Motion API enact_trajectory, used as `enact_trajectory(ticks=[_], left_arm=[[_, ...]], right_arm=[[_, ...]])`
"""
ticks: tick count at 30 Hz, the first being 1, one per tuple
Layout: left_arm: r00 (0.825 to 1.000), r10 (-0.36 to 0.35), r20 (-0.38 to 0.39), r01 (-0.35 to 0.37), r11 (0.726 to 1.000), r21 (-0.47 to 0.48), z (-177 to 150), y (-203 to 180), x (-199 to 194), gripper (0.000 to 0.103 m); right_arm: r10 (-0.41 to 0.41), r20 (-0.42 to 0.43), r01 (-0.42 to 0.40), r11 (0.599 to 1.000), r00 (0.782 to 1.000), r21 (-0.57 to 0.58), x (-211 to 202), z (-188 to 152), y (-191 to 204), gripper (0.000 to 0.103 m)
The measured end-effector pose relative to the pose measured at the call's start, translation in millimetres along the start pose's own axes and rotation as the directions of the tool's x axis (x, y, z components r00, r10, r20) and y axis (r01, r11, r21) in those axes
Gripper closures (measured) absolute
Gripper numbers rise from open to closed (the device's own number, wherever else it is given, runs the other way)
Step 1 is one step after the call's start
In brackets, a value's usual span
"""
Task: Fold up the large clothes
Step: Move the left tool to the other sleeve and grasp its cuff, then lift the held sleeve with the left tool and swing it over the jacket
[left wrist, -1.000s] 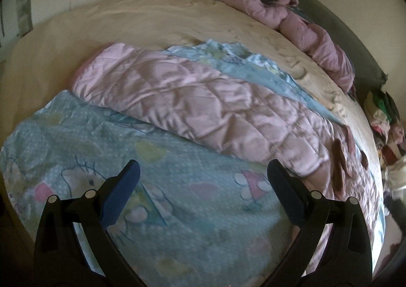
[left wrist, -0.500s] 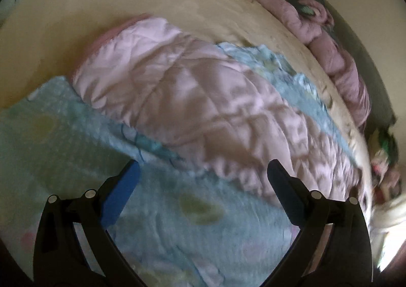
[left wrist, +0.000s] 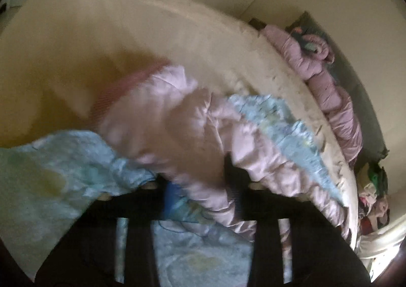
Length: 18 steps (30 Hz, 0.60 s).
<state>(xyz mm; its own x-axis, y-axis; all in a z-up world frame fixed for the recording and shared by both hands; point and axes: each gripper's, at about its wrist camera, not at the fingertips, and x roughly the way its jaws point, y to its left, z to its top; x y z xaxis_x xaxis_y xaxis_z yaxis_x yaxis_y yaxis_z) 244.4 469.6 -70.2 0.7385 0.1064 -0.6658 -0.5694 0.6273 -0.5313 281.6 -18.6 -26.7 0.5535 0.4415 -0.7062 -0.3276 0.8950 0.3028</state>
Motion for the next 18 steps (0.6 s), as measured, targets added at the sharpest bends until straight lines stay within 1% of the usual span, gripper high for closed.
enact_trajectory(ticks=[1, 3, 7, 10, 14, 18], left_arm=[[1.0, -0.021, 0.017, 0.021, 1.0, -0.002, 2.8, -4.9, -10.9, 0.086], [0.998, -0.042, 0.048, 0.041, 0.999, 0.021, 6.6, -17.6, -29.2, 0.089], [0.988, -0.094, 0.122, 0.083, 0.992, 0.097, 12.8, -54.8, -76.0, 0.09], [0.979, -0.127, 0.158, 0.103, 0.984, 0.147, 13.0, -84.0, -103.1, 0.09], [0.964, -0.181, 0.193, 0.14, 0.968, 0.207, 5.7, -127.8, -138.5, 0.09], [0.949, -0.236, 0.208, 0.175, 0.945, 0.275, -8.0, -171.2, -165.4, 0.09]], right_arm=[[0.001, 0.005, -0.001, 1.0, 1.0, 0.002, -3.2, 0.3, -1.9, 0.006], [0.007, 0.021, -0.007, 1.0, 1.0, 0.011, -11.7, 0.5, -6.7, 0.006], [0.023, 0.045, -0.025, 0.999, 0.999, 0.031, -28.2, 0.6, -15.8, 0.006], [0.034, 0.069, -0.037, 0.998, 0.997, 0.052, -44.0, -0.3, -26.3, 0.006], [0.039, 0.106, -0.049, 0.994, 0.994, 0.097, -68.1, -1.0, -46.7, 0.006], [0.035, 0.138, -0.053, 0.99, 0.99, 0.13, -88.3, -2.3, -68.3, 0.006]])
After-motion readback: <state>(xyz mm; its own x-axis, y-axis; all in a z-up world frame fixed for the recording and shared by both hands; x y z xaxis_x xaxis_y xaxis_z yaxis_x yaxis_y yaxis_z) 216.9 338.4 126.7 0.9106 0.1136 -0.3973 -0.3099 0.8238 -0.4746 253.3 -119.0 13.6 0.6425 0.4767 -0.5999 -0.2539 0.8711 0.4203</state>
